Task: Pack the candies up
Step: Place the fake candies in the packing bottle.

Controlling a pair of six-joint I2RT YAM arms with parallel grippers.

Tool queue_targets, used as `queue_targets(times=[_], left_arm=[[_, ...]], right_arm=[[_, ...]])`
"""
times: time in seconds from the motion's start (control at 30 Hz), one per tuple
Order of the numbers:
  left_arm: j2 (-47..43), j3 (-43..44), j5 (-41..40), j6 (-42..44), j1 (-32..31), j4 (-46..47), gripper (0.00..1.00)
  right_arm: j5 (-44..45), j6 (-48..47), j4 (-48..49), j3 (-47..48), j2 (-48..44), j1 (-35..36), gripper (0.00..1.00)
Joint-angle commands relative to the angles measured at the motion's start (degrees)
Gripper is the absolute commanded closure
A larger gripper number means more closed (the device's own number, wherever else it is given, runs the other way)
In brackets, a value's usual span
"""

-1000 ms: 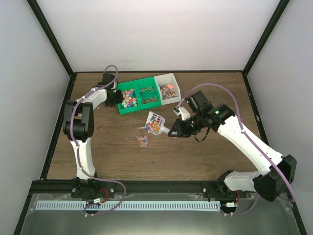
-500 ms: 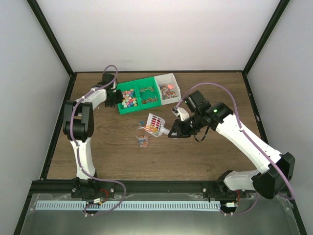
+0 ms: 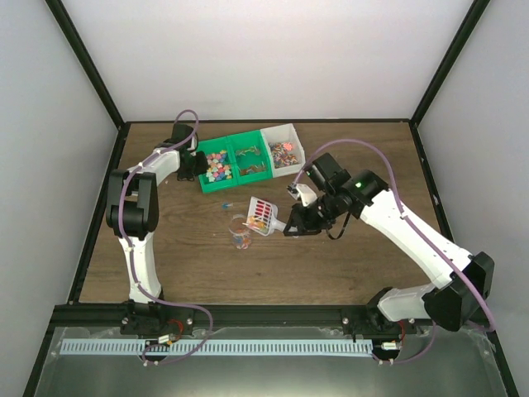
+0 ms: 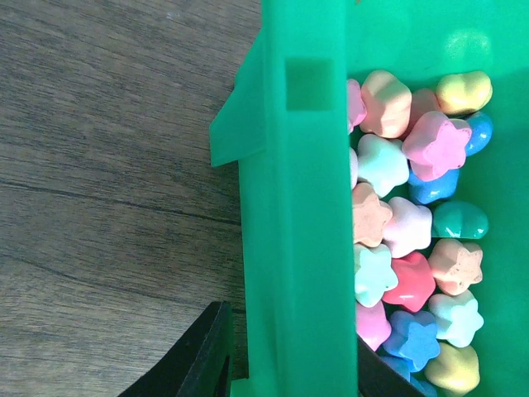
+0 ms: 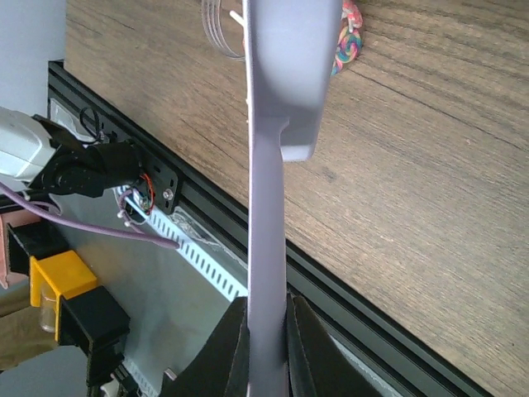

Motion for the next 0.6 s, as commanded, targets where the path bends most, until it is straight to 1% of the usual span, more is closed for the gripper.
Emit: queue_targets(times=[0.0,0.33,0.57], left_arm=[[1.03,-0.75,0.51,-0.31,0.53,0.63,0.74],[0.88,-0.67,0.42,-0.31,0.53,0.7,0.74],[1.11,-0.58,0.69,-0.29,0.53,0.73,0.74]], right_arm=[[2.85,-1.34,-3.02,4.53,1.66,1.21,0.99],[3.82,-1.8,-4.89,7.5,3.05,1.56,0.99],[5.39,-2.05,-8.08,10.13,4.71,2.24,0.99]])
